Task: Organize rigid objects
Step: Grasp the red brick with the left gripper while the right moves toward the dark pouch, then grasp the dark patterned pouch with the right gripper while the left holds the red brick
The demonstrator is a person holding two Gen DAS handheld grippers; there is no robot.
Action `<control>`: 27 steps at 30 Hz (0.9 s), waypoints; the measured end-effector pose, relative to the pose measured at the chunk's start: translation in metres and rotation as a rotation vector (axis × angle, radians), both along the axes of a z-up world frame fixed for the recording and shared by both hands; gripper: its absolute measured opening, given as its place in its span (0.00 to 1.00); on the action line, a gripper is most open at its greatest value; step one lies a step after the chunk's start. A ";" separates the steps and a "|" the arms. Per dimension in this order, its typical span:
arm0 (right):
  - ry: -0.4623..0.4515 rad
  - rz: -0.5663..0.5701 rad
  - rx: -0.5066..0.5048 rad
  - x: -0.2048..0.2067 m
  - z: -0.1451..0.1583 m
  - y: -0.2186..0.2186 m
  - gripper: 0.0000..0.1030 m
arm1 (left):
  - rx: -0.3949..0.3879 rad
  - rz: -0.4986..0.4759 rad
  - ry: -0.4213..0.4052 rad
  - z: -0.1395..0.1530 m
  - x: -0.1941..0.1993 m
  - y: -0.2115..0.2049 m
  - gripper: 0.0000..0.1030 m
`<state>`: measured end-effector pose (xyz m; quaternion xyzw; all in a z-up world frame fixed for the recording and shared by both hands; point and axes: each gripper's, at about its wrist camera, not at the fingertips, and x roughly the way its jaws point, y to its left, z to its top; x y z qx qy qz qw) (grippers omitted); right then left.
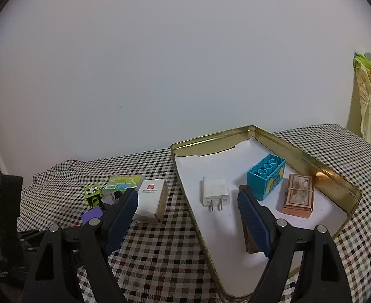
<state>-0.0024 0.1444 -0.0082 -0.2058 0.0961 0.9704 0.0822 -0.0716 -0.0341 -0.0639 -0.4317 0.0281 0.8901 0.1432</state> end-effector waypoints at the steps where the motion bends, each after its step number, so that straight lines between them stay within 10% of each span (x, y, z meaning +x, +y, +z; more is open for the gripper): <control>1: -0.002 0.005 0.004 -0.001 0.000 -0.002 0.81 | -0.004 -0.003 0.002 0.000 0.001 0.000 0.49; 5: -0.016 0.027 0.019 -0.004 0.000 -0.007 0.81 | 0.019 0.041 0.007 0.001 -0.001 -0.007 0.30; 15: -0.063 0.174 -0.001 -0.030 -0.004 -0.035 0.79 | 0.123 0.189 0.159 0.021 0.007 -0.043 0.29; 20: -0.163 0.262 -0.005 -0.062 -0.014 -0.052 0.38 | 0.164 0.244 0.225 0.027 0.010 -0.053 0.29; 27: -0.235 0.336 -0.031 -0.098 -0.026 -0.064 0.38 | 0.165 0.253 0.206 0.027 0.007 -0.055 0.29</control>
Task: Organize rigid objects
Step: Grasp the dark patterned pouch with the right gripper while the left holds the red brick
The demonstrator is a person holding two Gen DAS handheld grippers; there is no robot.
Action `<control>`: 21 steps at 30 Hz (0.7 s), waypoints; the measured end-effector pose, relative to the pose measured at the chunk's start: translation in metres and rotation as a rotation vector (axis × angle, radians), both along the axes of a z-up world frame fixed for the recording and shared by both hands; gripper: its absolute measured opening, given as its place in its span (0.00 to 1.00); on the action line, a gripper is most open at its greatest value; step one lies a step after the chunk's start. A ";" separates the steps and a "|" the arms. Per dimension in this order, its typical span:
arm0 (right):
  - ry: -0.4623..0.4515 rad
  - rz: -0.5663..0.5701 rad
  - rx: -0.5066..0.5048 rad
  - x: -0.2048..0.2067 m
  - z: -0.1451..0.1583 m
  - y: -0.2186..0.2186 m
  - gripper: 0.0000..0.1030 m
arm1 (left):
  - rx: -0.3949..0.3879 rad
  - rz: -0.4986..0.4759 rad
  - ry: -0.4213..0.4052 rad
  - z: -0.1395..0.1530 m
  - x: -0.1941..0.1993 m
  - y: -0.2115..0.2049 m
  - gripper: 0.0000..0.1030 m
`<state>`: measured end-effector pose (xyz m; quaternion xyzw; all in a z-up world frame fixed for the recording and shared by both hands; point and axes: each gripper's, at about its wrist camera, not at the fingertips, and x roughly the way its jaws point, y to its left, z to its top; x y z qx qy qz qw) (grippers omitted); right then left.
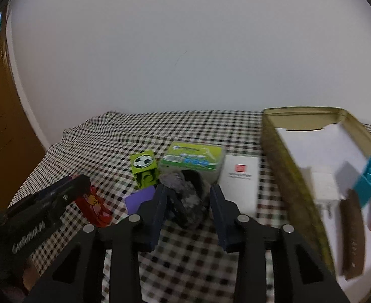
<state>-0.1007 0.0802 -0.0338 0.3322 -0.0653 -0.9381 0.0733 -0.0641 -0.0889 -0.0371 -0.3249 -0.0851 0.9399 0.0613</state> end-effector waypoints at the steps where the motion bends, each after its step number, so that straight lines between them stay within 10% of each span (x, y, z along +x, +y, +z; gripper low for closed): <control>1: -0.017 0.006 -0.001 -0.005 -0.003 -0.002 0.38 | -0.001 0.002 -0.001 0.000 -0.001 0.001 0.29; 21: -0.126 0.091 -0.033 -0.029 -0.020 -0.004 0.50 | 0.042 0.042 -0.022 0.001 0.001 0.000 0.30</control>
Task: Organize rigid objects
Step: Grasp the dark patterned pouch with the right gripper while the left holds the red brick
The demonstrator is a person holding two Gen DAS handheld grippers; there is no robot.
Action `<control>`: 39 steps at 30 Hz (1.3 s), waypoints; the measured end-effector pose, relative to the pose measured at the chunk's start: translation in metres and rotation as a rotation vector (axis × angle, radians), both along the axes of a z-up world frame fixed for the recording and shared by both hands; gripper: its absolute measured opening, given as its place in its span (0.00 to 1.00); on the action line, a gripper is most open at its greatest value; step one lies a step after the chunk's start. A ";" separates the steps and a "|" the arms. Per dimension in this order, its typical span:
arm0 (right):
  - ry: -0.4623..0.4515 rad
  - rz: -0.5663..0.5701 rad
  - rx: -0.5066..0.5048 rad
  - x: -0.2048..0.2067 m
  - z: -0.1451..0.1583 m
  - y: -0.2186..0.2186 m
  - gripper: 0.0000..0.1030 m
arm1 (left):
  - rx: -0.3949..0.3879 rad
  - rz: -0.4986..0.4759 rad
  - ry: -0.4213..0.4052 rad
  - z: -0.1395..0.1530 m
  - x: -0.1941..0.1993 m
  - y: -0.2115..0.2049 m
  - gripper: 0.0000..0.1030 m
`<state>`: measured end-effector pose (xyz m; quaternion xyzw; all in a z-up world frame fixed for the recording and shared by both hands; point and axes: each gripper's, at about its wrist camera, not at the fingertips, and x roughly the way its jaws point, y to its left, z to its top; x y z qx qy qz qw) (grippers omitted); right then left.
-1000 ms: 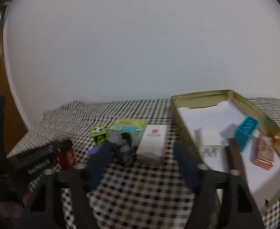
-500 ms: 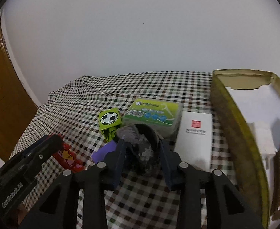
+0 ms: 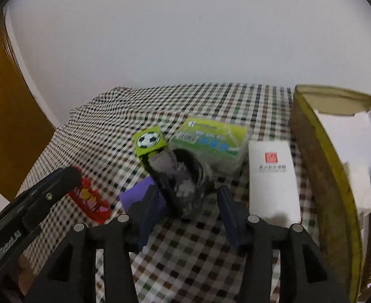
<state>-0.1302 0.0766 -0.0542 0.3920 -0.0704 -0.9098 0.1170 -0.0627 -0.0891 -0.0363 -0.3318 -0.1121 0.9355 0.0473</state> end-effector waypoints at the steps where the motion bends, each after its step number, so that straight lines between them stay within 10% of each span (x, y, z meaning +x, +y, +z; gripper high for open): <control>1: 0.002 0.003 0.003 -0.003 0.000 -0.001 0.50 | -0.001 0.001 0.000 0.000 0.000 0.000 0.30; 12: -0.017 0.053 0.021 -0.023 0.001 -0.010 0.60 | -0.011 0.004 0.003 0.000 0.001 0.002 0.30; 25: -0.018 -0.002 -0.036 -0.003 0.006 0.005 0.46 | -0.013 -0.020 -0.001 -0.004 -0.006 0.000 0.30; 39: 0.188 -0.114 -0.108 0.038 0.047 0.032 0.46 | 0.008 -0.068 0.122 0.013 0.009 0.008 0.30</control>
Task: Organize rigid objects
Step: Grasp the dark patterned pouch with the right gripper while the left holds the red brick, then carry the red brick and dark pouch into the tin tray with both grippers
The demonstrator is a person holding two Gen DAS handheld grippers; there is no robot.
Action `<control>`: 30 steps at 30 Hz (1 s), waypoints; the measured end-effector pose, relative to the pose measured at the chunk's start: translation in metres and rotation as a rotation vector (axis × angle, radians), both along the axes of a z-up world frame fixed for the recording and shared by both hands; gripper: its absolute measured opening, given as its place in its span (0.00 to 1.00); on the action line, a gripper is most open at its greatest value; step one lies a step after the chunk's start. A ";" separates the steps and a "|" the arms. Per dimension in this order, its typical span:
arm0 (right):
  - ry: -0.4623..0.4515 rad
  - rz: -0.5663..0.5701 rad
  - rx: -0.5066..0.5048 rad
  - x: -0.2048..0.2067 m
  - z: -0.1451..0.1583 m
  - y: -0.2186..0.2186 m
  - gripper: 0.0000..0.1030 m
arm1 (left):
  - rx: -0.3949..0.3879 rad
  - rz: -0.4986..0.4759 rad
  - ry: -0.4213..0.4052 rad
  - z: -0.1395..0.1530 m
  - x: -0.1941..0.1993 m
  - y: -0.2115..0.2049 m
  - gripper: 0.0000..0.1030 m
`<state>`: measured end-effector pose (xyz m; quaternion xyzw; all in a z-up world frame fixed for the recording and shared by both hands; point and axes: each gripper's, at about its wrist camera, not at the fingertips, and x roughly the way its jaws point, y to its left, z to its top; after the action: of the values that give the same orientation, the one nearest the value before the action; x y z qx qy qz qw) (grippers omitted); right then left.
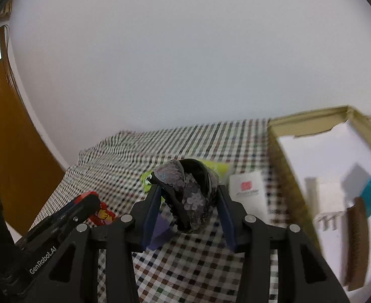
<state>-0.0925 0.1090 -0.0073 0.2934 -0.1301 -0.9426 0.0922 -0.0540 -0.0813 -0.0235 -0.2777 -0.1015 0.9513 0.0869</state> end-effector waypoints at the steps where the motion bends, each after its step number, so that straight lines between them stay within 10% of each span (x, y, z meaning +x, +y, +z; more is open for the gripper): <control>1: 0.007 -0.004 -0.001 0.001 0.002 0.001 0.46 | 0.000 -0.008 0.013 0.001 0.001 0.001 0.30; 30: 0.110 -0.175 -0.118 0.040 0.035 0.123 0.46 | -0.055 -0.180 0.103 0.035 0.003 0.114 0.30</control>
<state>-0.0529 0.2315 0.0277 0.2230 -0.2051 -0.9524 0.0334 -0.0512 0.0325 0.0118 -0.2385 -0.0455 0.9552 0.1694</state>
